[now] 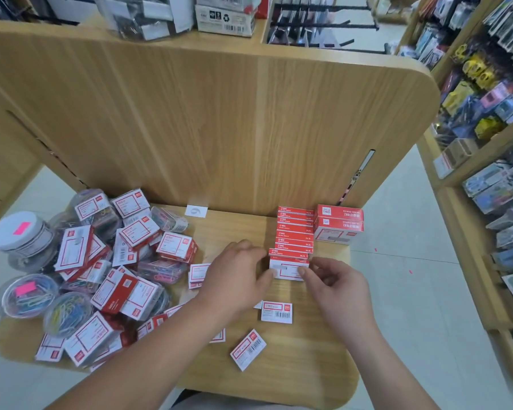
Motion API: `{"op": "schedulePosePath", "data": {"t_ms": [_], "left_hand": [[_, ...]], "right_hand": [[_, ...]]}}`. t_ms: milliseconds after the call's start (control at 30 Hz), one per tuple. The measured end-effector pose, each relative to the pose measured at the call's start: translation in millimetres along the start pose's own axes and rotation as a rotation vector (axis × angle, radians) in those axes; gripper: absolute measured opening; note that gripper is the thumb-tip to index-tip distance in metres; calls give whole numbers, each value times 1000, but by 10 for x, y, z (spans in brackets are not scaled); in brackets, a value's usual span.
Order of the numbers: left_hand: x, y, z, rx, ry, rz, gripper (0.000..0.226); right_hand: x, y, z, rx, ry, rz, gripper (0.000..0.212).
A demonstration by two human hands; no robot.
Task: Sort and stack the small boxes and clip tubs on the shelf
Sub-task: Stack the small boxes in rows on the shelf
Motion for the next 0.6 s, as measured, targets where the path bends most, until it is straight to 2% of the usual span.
{"op": "schedulePosePath", "data": {"t_ms": [133, 267, 333, 400, 500, 567, 600], "left_hand": [[27, 20, -40, 7, 5, -6, 21], [-16, 42, -22, 14, -16, -12, 22], [-62, 63, 52, -30, -104, -46, 26], [-125, 42, 125, -122, -143, -103, 35], [-221, -159, 133, -261, -33, -226, 51], [-281, -276, 105, -301, -31, -289, 40], [-285, -270, 96, -335, -55, -266, 30]], "right_hand": [[-38, -9, -54, -157, 6, 152, 9], [-74, -6, -45, -38, 3, 109, 6], [-121, 73, -15, -37, 53, 142, 6], [-187, 211, 37, -209, 79, 269, 8], [-280, 483, 77, -479, 28, 506, 4], [-329, 631, 37, -515, 26, 593, 8], [-346, 659, 23, -434, 44, 583, 8]]}}
Point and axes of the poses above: each hand's wrist, its own x-axis towards the middle knuckle, its own z-axis out of the back of the hand, y = z × x, the point moved 5 cm from there along x, towards the middle knuckle
